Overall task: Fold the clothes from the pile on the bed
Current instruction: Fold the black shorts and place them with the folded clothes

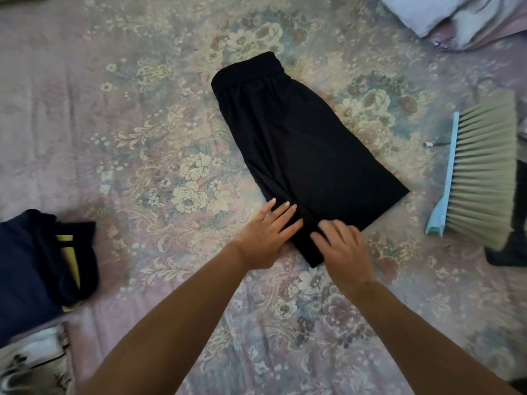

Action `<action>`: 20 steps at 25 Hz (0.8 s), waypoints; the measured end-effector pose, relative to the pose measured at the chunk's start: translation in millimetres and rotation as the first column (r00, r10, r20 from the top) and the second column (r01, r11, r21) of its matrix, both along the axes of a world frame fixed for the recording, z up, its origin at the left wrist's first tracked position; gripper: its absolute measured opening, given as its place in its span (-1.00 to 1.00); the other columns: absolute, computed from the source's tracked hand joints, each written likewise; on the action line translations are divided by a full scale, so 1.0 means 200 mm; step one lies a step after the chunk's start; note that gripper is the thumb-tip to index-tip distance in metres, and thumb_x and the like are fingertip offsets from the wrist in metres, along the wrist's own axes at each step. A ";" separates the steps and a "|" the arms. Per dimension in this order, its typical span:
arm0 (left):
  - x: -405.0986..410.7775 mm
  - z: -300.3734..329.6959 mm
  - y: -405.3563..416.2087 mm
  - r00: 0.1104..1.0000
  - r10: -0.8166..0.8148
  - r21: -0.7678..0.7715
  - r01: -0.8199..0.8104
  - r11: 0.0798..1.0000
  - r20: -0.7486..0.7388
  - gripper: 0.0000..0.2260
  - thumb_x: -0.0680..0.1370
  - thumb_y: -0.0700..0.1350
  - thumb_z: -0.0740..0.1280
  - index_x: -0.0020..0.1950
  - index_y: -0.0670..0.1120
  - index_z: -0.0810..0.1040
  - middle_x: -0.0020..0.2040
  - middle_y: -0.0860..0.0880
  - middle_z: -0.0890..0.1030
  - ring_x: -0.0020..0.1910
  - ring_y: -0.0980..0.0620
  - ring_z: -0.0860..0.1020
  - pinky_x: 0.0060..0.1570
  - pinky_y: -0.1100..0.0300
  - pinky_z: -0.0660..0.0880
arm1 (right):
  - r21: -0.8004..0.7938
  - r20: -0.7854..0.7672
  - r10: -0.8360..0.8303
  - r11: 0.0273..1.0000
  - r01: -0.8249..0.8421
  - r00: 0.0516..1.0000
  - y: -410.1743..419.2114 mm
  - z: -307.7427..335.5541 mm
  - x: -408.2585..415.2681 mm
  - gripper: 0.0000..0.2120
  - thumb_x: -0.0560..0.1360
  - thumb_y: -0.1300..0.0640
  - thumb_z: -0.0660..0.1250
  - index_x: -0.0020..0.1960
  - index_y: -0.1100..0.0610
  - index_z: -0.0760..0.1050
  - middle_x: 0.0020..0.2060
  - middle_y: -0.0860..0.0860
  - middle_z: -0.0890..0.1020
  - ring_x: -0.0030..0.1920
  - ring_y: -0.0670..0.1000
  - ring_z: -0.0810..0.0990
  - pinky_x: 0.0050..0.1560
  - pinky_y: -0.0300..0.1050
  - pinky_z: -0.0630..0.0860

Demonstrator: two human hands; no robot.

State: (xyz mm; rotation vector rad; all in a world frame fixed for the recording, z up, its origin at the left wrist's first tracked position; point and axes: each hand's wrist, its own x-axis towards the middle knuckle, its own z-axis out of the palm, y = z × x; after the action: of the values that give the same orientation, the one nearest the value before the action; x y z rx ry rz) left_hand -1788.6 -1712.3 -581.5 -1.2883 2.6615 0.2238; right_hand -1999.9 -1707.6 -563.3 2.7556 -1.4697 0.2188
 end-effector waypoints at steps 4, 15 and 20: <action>-0.06 -0.04 -0.04 0.999 -0.033 -0.039 0.033 0.999 0.008 -0.44 0.52 0.06 0.00 0.34 -0.28 0.41 0.25 -0.28 0.52 0.25 -0.21 0.50 0.26 -0.07 0.43 | 0.216 -0.234 0.253 0.955 -0.203 0.939 -0.04 0.01 -0.08 -0.48 0.46 -0.06 0.14 0.26 0.24 0.50 0.21 0.14 0.56 0.28 0.11 0.46 0.29 0.14 0.29; 0.21 0.13 0.06 0.923 -0.052 0.160 0.121 0.980 -0.380 -0.66 0.35 -0.19 0.50 0.09 -0.22 0.58 0.16 -0.23 0.60 0.12 -0.18 0.60 0.09 -0.04 0.52 | 0.271 -0.226 0.445 0.883 -0.382 0.867 -0.15 0.17 -0.38 -0.28 0.45 -0.24 0.15 0.49 0.11 0.17 0.46 0.14 0.26 0.48 0.13 0.18 0.40 0.23 0.16; 0.25 0.27 0.22 0.702 0.627 0.632 -0.324 0.704 -0.338 -0.79 0.59 -0.09 0.23 0.22 -0.05 0.49 -0.05 -0.06 0.61 -0.14 0.01 0.57 -0.10 0.16 0.45 | 0.326 -0.198 0.329 0.911 -0.255 0.923 -0.10 0.11 -0.43 -0.48 0.42 -0.06 0.10 0.28 0.16 0.47 0.29 0.14 0.52 0.42 0.03 0.28 0.37 0.06 0.13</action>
State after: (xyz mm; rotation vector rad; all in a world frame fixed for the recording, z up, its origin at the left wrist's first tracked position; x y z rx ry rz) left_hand -1738.7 -1668.0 -528.4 -1.9013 2.2197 1.4966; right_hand -2086.3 -1728.2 -540.9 3.0859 -1.0985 -0.3681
